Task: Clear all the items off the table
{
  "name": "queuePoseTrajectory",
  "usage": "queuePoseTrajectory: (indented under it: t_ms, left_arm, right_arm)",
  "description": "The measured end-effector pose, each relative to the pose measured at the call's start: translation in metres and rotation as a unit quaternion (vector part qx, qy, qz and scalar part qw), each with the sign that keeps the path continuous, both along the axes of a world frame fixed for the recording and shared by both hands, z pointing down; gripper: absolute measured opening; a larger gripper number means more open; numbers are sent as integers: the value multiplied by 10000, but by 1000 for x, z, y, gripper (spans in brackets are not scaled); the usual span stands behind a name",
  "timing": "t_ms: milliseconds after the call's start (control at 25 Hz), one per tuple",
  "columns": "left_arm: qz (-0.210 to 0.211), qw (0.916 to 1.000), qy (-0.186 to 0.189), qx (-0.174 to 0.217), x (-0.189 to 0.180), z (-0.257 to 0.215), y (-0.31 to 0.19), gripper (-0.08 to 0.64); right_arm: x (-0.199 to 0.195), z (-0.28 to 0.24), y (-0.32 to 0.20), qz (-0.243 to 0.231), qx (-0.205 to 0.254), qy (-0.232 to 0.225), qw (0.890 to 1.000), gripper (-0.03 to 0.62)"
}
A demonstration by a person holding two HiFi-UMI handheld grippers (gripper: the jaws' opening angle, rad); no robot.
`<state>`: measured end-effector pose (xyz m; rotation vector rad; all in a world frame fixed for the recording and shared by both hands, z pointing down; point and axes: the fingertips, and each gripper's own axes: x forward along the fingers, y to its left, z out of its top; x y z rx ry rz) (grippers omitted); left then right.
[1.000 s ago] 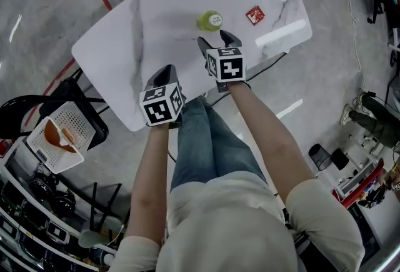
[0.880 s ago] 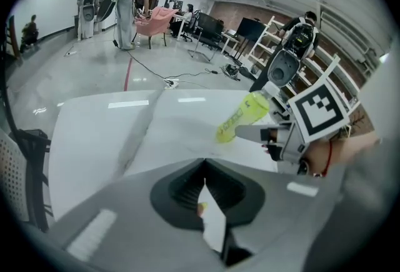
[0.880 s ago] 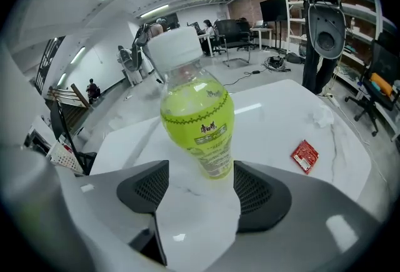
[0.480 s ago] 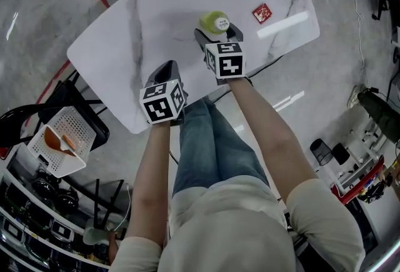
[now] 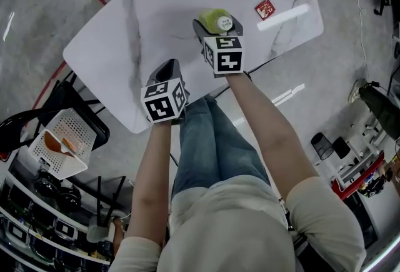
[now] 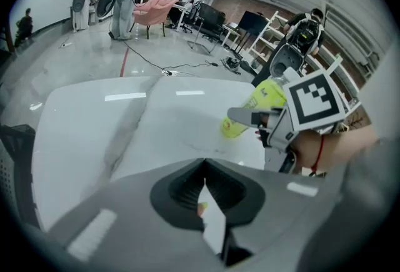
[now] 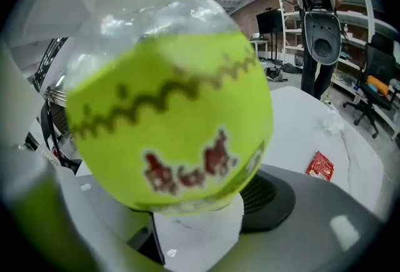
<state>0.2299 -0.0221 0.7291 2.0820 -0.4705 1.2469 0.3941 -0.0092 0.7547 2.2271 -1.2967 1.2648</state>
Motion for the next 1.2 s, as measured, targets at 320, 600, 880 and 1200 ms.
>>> queuePoseTrajectory:
  t_ms: [320,600,880,1200]
  left_arm:
    - [40,10000,37,-14,3,-2,-1,9]
    - [56,10000,65,11,1,-8,-2,9]
    - [63,9998,142,82,1,-21,-1,9]
    - [2,9995,260,186,-7,-50,7,8]
  right_arm:
    - [4,1,4,-11,-196,170,9997,301]
    - [4,-1,7,-149,-385,148,9990,272]
    - [-3,-16,17,-259,-493,306,9980,259]
    - [-17,-56,28,-333,-358,409,9980,259]
